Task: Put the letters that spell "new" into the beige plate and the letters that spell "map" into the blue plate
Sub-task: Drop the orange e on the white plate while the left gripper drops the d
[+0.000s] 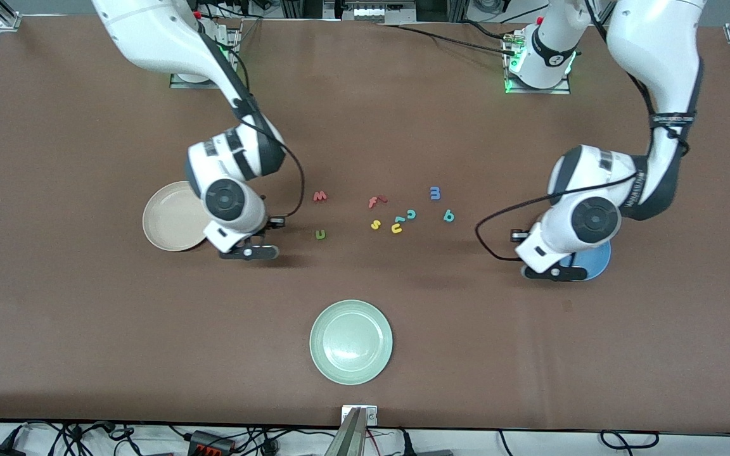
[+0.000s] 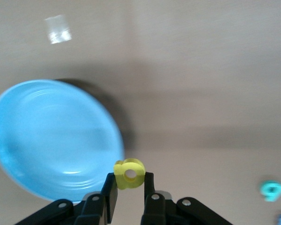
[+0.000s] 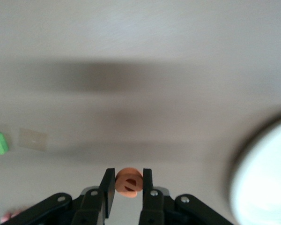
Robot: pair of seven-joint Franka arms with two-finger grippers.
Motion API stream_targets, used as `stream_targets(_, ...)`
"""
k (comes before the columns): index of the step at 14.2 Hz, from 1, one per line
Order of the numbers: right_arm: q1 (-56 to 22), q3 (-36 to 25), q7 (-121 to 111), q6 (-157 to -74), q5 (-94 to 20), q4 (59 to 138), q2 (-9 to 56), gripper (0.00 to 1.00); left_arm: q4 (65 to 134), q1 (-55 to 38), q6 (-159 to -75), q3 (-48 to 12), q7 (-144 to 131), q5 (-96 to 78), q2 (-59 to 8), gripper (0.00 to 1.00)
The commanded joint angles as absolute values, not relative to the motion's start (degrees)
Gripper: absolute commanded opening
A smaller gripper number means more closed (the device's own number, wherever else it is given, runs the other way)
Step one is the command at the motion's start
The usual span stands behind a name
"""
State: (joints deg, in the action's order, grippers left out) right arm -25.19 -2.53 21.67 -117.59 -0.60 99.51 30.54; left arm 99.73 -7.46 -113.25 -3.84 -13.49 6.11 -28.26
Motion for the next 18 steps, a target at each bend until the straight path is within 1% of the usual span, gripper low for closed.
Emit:
stream_targets(1,-17.0,-1.8,13.4,-111.4,-0.7,102.0,25.9,0.14,101.9,-3.3,-113.3,-4.4,-9.0,7.5,-29.0,0.14)
stream_targets(3,-11.3,-1.9,6.1,-111.4,-0.7,105.9,25.1,0.14,102.2,-0.9,-114.1,-4.5,-7.0,7.5,-30.5,0.16)
stream_targets(4,-10.6,-1.9,5.9,-111.6,-0.7,107.1,25.0,0.14,102.3,-0.4,-114.3,-4.5,-6.8,7.5,-30.7,0.30)
stream_targets(5,-10.5,-2.0,5.9,-112.7,-0.7,108.4,25.0,0.14,102.3,-0.6,-114.3,-4.6,-7.5,7.4,-30.8,0.93)
stream_targets(6,-10.1,-2.0,5.9,-114.9,-0.7,109.8,25.4,0.14,102.2,-0.5,-114.1,-4.8,-7.5,7.4,-30.5,1.00)
stream_targets(8,-9.1,-2.0,5.6,-121.0,-0.7,113.5,26.3,0.15,102.0,-0.8,-113.4,-5.4,-7.5,7.3,-29.6,1.00)
stream_targets(9,-8.9,-2.0,5.8,-121.5,-0.7,113.6,26.3,0.24,101.9,-1.1,-112.4,-6.3,-7.6,7.2,-28.8,1.00)
stream_targets(10,-8.8,-1.9,6.3,-121.3,-0.9,113.3,26.3,0.67,101.7,-1.0,-111.4,-9.0,-7.7,7.0,-28.4,1.00)
stream_targets(11,-8.8,-1.9,8.1,-121.1,-1.0,112.9,25.8,1.00,101.7,-0.9,-111.3,-11.5,-8.8,6.9,-28.2,1.00)
stream_targets(13,-9.5,-1.6,11.9,-119.0,-1.0,110.7,23.7,1.00,101.6,-1.2,-111.9,-16.6,-14.8,6.9,-28.5,1.00)
stream_targets(15,-11.4,0.5,13.0,-116.4,-1.6,108.0,23.4,1.00,102.4,-2.1,-116.0,-21.7,-26.7,7.3,-29.4,1.00)
stream_targets(17,-14.2,2.6,14.1,-117.5,-1.8,108.1,23.5,1.00,103.2,-5.8,-119.7,-21.9,-33.5,7.3,-30.7,1.00)
stream_targets(18,-16.2,2.7,14.1,-118.8,-1.9,108.2,23.7,1.00,104.1,-6.8,-121.7,-21.9,-34.3,7.3,-30.9,1.00)
